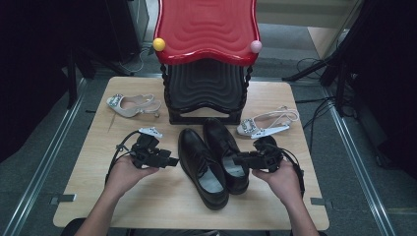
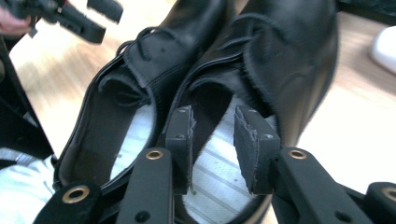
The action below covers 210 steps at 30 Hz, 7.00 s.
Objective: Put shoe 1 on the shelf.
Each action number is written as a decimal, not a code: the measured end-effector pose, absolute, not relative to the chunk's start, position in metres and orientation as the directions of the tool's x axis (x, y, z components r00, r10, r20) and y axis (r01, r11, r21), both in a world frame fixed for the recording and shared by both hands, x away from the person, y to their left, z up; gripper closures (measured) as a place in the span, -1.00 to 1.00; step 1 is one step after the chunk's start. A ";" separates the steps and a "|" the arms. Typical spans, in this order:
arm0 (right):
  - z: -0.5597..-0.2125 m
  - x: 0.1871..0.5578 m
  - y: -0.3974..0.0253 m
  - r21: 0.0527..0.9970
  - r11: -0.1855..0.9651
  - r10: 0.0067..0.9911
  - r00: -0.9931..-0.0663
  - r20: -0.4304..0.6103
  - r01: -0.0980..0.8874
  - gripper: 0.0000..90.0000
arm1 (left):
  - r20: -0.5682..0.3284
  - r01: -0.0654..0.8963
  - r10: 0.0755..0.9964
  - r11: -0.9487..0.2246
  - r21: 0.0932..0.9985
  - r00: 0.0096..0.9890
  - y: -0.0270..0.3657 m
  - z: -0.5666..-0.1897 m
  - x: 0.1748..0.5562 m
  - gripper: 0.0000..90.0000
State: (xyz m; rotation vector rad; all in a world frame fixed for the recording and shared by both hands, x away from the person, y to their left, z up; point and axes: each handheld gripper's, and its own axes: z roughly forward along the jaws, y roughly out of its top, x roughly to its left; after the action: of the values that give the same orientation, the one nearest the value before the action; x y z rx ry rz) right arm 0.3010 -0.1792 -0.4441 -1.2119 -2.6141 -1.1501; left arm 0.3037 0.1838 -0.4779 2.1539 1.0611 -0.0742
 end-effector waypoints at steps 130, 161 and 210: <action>-0.381 0.426 -0.074 0.704 0.001 0.854 -0.367 0.368 0.710 0.84 | -0.282 0.687 0.686 -0.431 0.584 0.671 0.204 -0.467 0.314 -0.18; -0.383 0.441 -0.042 0.715 -0.006 0.889 -0.324 0.324 0.699 0.45 | -0.296 0.690 0.684 -0.416 0.593 0.667 0.205 -0.468 0.315 -0.15; -0.366 0.358 -0.112 0.791 0.244 0.675 -0.684 0.277 0.561 0.35 | -0.230 0.532 0.602 -0.389 0.752 0.765 0.189 -0.343 0.355 1.00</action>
State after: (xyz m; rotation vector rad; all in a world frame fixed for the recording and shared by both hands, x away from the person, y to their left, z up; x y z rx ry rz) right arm 0.3580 -0.1116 -0.3663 -1.2835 -2.5694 -1.5465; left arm 0.3554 0.1891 -0.3427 2.0714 0.8478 0.1001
